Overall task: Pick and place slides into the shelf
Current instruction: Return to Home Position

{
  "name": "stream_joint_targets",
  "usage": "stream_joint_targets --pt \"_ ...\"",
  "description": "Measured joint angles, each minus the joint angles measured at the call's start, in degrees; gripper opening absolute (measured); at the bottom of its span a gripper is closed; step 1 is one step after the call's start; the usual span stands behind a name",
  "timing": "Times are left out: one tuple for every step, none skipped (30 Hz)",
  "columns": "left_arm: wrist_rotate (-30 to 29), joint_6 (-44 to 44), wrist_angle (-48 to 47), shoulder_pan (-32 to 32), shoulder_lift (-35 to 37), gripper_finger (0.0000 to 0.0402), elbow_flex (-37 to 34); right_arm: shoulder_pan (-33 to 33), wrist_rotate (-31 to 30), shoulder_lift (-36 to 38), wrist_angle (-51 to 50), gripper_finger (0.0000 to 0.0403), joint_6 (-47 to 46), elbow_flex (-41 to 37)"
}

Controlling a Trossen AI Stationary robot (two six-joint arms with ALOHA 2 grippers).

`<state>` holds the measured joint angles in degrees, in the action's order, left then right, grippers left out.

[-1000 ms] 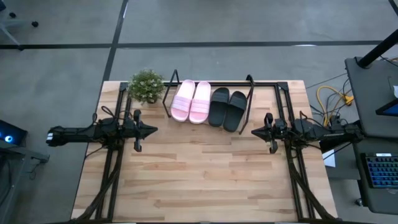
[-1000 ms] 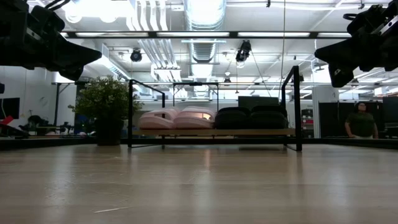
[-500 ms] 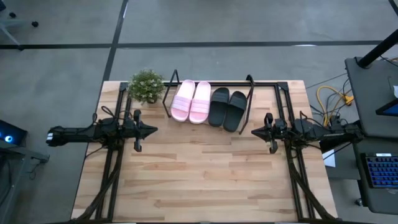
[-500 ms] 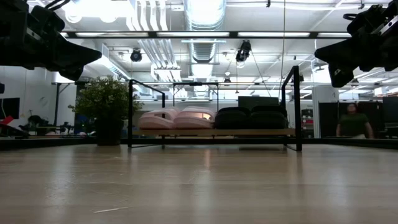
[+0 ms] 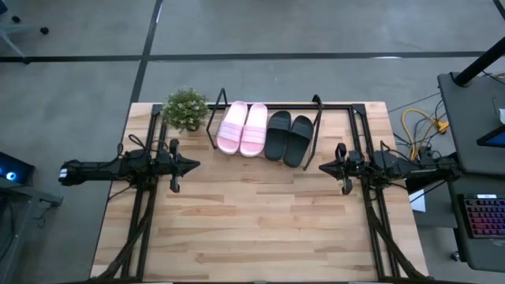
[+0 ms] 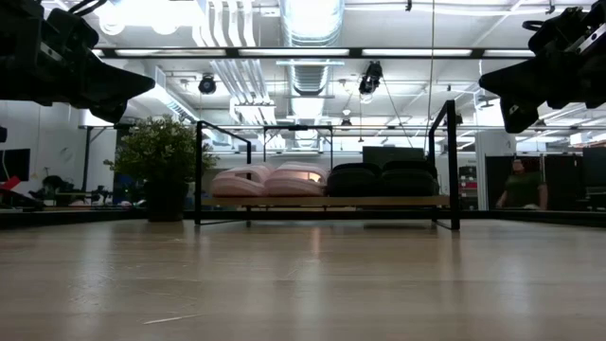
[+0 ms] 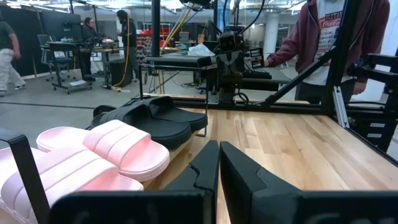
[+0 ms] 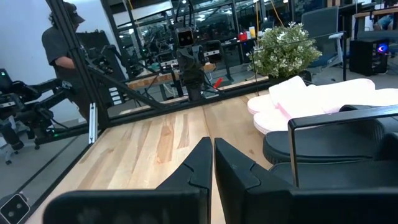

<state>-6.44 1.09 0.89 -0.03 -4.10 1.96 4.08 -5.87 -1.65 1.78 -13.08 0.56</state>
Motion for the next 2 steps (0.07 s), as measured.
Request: stream_joint_targets --pt "0.0 0.01 0.0 0.02 0.0 0.0 0.0 0.02 0.0 0.0 0.0 0.0009 0.0 0.0" --pt "0.0 -0.01 -0.02 0.0 0.0 0.0 0.0 0.0 0.0 0.0 0.0 0.0009 0.0 0.0"
